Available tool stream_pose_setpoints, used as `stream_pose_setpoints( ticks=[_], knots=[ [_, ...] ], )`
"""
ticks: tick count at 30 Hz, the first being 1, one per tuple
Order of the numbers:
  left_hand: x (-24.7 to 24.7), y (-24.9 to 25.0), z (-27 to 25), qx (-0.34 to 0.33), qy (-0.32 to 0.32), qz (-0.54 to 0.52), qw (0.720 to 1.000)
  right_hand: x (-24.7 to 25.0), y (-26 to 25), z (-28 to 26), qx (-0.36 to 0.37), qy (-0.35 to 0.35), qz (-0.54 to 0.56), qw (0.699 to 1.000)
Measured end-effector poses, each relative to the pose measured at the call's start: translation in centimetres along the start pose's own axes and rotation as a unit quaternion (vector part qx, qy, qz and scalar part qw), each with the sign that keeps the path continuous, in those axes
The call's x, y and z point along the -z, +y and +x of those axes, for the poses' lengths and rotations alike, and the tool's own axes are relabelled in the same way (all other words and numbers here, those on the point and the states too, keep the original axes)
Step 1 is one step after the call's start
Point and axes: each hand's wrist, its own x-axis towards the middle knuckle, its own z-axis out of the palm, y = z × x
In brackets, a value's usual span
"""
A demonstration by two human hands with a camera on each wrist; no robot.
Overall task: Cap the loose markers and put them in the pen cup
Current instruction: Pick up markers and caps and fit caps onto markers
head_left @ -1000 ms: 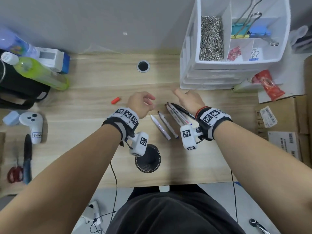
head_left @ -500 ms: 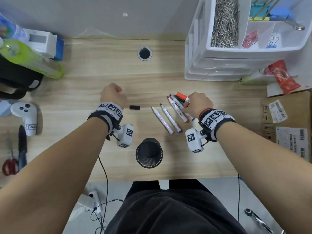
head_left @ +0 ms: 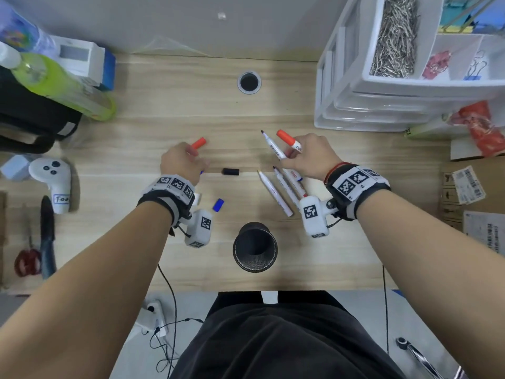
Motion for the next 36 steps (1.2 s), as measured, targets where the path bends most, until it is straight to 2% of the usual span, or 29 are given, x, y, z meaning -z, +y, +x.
stream_pose_setpoints(
  ticks=[3,7,9,11,15,21,25,29,33,36],
  knots=[
    [-0.5,-1.4,-0.6,-0.017,-0.044,0.033,0.998,-1.0,-2.4,0.5,0.028,-0.024,0.017,0.999],
    [-0.6,-1.5,-1.0,-0.042,-0.046,0.032,0.998,-2.3,-4.3,0.6,0.044,-0.055,0.045,0.996],
    [-0.3,-0.8,-1.1,-0.082,-0.061,-0.023,0.994,-2.4,-4.9,0.4,0.046,-0.064,0.081,0.994],
    [0.4,0.3,-1.5,-0.115,-0.087,-0.121,0.982,-1.7,-5.3,0.1,0.043,-0.07,0.131,0.988],
    [1.8,1.8,-2.0,-0.123,-0.091,-0.245,0.957,0.8,-5.9,-0.7,0.047,-0.082,0.194,0.977],
    [2.6,3.2,-1.8,-0.143,-0.11,-0.241,0.953,2.4,-6.2,-0.7,0.061,-0.092,0.161,0.981],
    [2.9,3.9,-2.3,-0.153,-0.106,-0.199,0.962,2.8,-6.0,-0.9,0.068,-0.085,0.142,0.984],
    [3.3,4.9,-3.1,-0.174,-0.121,-0.187,0.959,3.2,-5.9,-1.2,0.08,-0.086,0.12,0.986],
    [4.1,5.9,-3.5,-0.203,-0.129,-0.271,0.932,4.5,-5.7,-1.5,0.099,-0.077,0.136,0.983],
    [4.3,7.5,-3.9,-0.188,-0.097,-0.339,0.917,4.6,-6.1,-2.0,0.116,-0.062,0.136,0.982]
  ],
)
